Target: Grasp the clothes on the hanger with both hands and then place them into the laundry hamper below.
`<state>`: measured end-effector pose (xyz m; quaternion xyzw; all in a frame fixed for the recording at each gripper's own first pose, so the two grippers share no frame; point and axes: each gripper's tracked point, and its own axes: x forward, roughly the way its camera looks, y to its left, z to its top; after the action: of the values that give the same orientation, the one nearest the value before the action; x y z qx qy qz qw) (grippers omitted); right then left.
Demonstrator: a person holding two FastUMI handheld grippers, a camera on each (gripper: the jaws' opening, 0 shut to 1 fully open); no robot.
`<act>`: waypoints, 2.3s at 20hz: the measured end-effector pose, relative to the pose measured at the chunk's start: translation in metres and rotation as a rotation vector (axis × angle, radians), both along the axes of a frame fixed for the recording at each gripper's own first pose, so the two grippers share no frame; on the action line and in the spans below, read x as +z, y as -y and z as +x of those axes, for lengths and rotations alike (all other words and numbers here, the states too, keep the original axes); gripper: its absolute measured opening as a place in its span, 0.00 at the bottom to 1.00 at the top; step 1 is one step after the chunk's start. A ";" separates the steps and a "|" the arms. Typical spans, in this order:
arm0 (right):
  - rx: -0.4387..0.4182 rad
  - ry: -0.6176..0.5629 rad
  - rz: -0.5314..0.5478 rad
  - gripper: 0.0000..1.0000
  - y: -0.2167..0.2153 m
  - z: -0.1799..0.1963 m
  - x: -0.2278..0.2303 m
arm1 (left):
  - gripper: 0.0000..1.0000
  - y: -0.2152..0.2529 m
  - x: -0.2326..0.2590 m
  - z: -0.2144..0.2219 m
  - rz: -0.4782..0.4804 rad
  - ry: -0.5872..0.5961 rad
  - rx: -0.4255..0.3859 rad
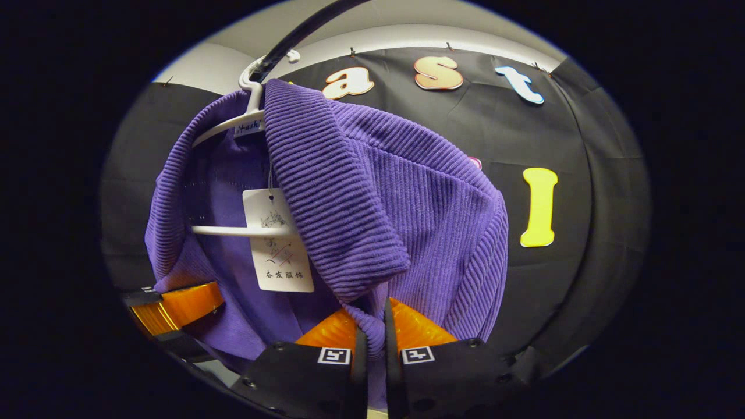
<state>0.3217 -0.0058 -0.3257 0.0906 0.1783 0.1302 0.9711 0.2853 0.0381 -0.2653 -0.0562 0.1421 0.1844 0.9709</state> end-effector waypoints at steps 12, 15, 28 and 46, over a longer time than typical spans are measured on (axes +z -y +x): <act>-0.061 0.061 -0.098 0.17 0.045 -0.031 0.035 | 0.11 -0.024 0.045 -0.044 0.080 0.022 0.078; -0.086 0.097 -0.115 0.17 0.060 -0.042 0.050 | 0.11 -0.028 0.060 -0.056 0.105 0.040 0.095; -0.287 0.333 -0.163 0.12 0.125 -0.013 0.136 | 0.09 -0.082 0.156 -0.066 0.261 0.207 0.201; -0.262 0.462 -0.019 0.17 0.081 0.042 0.166 | 0.11 -0.187 0.115 -0.032 0.245 0.023 0.154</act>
<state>0.3640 -0.0872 -0.1594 0.0720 -0.0600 0.0189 0.9954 0.2533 0.2254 -0.1503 0.0499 0.1028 0.2735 0.9551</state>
